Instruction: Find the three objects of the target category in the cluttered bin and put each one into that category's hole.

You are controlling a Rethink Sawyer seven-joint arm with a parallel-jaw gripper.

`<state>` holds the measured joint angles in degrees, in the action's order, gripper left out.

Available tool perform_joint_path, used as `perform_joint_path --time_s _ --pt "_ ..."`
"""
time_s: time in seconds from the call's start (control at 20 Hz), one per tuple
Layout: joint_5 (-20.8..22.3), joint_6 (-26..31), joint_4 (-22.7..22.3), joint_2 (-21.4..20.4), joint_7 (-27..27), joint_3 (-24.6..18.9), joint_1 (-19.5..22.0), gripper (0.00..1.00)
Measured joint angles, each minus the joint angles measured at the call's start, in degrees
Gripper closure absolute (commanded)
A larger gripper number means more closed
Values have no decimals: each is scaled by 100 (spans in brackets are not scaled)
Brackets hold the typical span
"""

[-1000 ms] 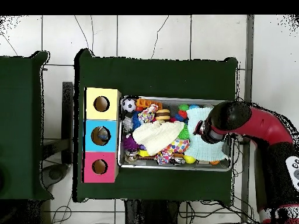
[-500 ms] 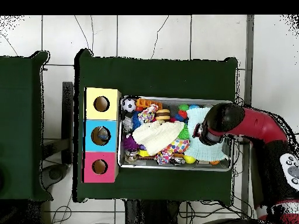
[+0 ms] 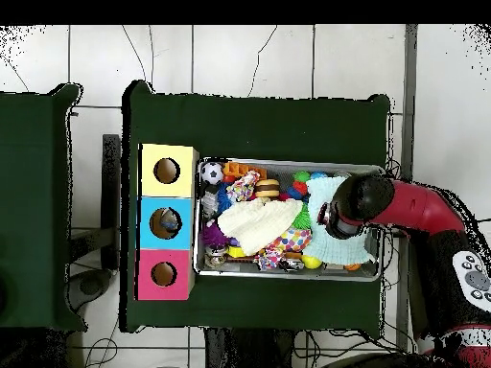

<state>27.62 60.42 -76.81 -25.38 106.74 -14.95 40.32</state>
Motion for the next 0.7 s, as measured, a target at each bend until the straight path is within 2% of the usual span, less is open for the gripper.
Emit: perform_joint_path --time_s 0.3,0.7 --pt "75 -468 -66 70 0 0 -48 0" --pt "82 -742 -334 71 0 1 -151 0"
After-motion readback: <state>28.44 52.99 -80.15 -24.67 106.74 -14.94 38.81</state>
